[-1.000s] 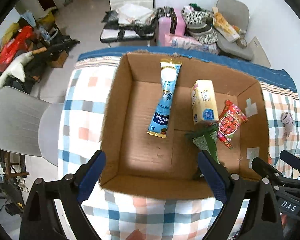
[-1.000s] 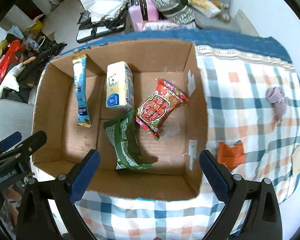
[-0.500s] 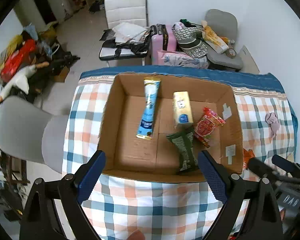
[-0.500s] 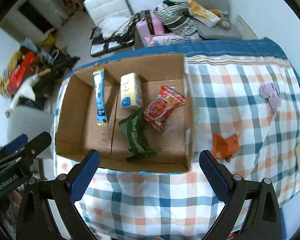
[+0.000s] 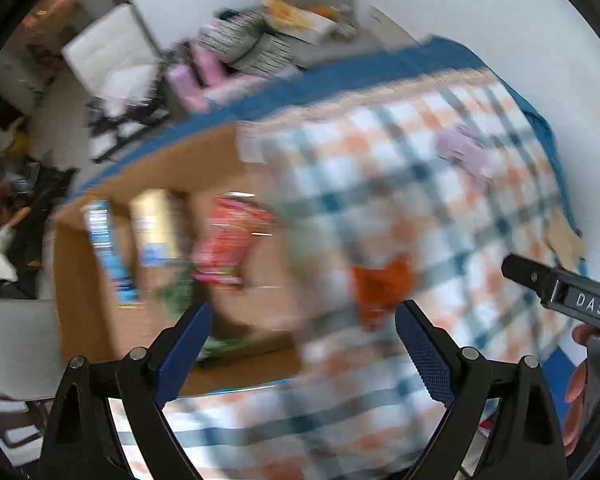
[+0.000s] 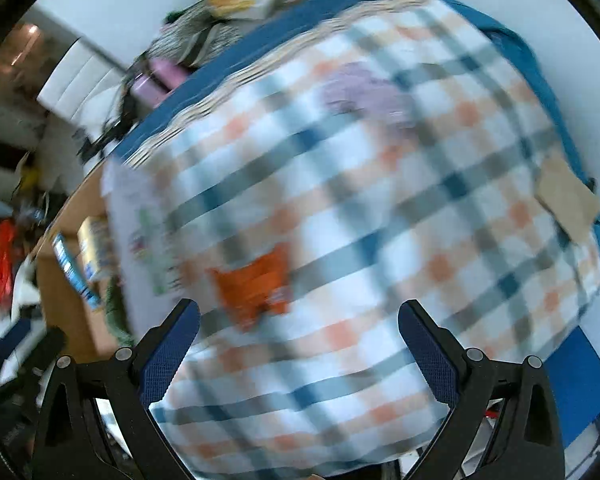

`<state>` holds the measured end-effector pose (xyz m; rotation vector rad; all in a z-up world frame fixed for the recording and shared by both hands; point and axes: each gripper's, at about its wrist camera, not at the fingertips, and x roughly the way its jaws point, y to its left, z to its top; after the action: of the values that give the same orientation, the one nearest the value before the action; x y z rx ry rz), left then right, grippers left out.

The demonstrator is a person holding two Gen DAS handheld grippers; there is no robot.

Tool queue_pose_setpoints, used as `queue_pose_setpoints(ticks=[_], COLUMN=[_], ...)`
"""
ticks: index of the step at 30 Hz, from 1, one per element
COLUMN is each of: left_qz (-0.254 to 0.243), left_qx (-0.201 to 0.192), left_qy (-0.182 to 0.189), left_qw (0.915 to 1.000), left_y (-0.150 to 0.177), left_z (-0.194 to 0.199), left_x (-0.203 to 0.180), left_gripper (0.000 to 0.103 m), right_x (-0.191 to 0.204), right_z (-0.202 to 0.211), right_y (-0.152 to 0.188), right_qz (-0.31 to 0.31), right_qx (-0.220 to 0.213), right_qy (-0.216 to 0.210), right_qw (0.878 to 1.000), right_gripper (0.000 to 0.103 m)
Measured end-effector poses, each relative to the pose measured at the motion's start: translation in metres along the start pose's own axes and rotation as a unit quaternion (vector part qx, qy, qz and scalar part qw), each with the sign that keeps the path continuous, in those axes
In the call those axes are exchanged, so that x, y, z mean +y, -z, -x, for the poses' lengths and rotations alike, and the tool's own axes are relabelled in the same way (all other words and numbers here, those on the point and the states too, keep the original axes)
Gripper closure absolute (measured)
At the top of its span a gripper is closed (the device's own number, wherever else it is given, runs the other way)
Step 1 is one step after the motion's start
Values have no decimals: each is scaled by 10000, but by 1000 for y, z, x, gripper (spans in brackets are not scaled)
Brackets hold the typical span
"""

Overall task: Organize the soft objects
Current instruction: 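Grasp the orange chip bag with left tool while right tool grasps lilac cloth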

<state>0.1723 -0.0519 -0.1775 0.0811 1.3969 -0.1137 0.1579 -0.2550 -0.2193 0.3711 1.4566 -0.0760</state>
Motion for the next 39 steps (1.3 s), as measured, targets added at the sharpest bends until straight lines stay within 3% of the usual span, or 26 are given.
queue_pose_setpoints(ticks=[2, 6, 10, 15, 23, 32, 36, 39], left_qz=[145, 851, 1491, 1634, 1920, 1983, 1960, 2033], left_qx=[347, 970, 1339, 1588, 1796, 1809, 1862, 1850], left_qy=[231, 666, 650, 281, -1, 66, 104, 95], left_qw=[9990, 9894, 9776, 9733, 9648, 9633, 9627, 9614], left_y=[-3, -5, -3, -4, -2, -1, -11, -16], left_z=[-21, -76, -118, -154, -185, -201, -204, -204], left_x=[-21, -46, -52, -62, -64, -72, -74, -75], left_gripper=[9, 9, 9, 9, 9, 11, 18, 32], right_x=[-31, -72, -88, -88, -65, -39, -33, -32], right_z=[2, 1, -8, -37, -101, -151, -172, -186], right_y=[-13, -41, -69, -108, -172, -214, -219, -220], right_qz=[-53, 165, 689, 1239, 1769, 2204, 2296, 2253], right_qx=[-12, 122, 276, 550, 833, 1121, 1299, 1395], right_qy=[143, 144, 281, 268, 290, 525, 618, 735], right_qw=[9999, 9997, 9968, 9904, 9803, 9675, 9626, 9614], right_gripper=[2, 2, 2, 2, 2, 2, 2, 9])
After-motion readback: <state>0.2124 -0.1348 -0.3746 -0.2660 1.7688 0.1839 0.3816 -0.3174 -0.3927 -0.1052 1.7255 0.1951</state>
